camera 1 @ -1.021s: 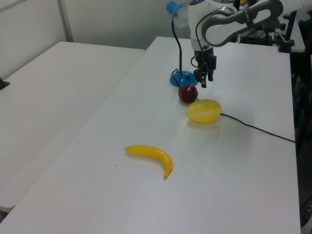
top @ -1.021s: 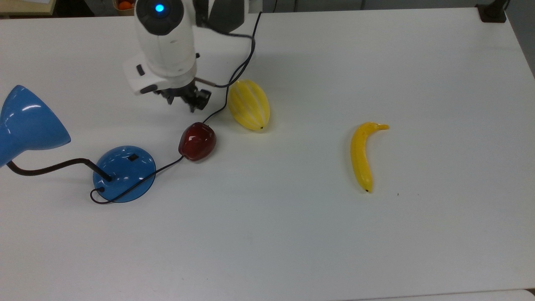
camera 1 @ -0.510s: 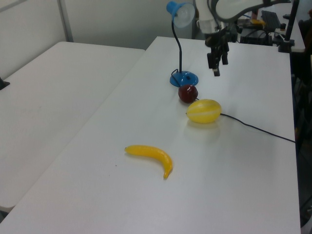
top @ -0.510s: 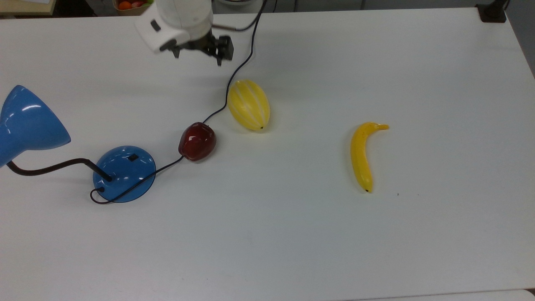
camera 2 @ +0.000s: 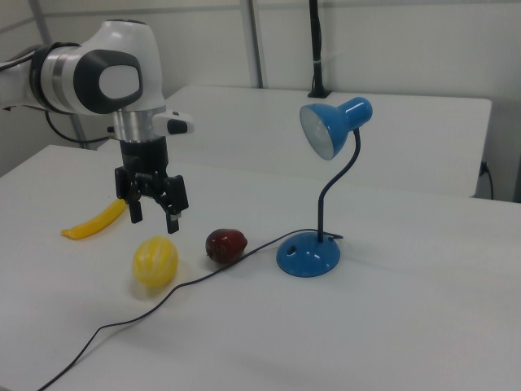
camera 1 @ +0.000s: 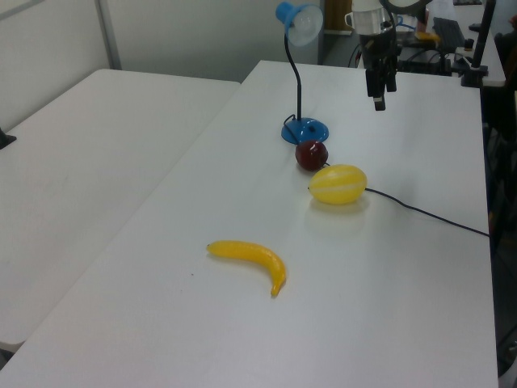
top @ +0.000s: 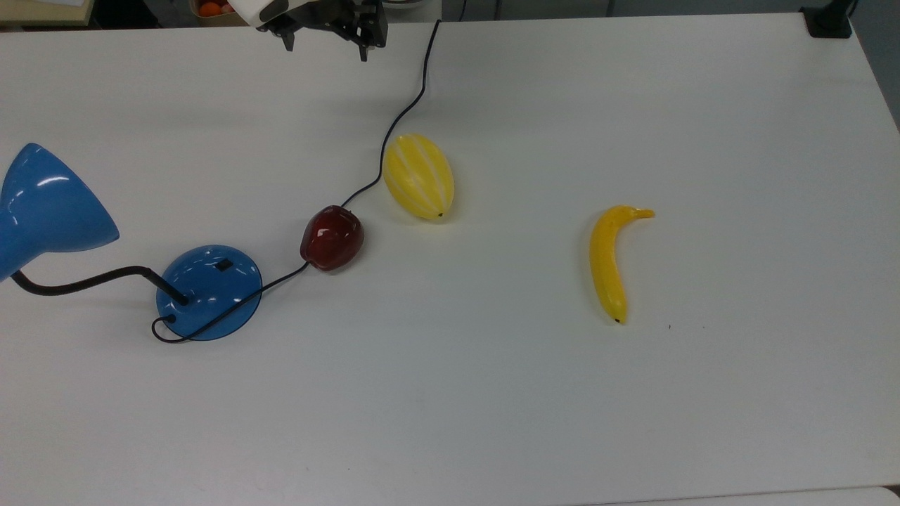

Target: Turn off lamp

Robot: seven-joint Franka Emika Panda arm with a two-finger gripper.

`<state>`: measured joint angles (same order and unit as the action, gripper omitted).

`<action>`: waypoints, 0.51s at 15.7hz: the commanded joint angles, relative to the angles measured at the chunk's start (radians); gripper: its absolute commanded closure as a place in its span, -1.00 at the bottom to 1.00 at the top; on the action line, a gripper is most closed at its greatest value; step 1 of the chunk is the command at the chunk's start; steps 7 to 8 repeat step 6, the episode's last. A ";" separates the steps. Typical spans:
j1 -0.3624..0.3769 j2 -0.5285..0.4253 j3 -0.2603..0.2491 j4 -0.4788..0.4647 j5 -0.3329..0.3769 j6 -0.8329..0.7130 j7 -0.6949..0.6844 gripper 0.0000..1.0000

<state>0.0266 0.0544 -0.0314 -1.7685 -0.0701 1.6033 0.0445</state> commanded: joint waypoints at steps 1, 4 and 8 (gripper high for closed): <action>-0.005 -0.030 -0.007 -0.034 0.012 0.017 -0.028 -1.00; -0.005 -0.030 -0.007 -0.034 0.012 0.020 -0.015 -1.00; -0.005 -0.028 -0.007 -0.034 0.012 0.020 -0.011 -1.00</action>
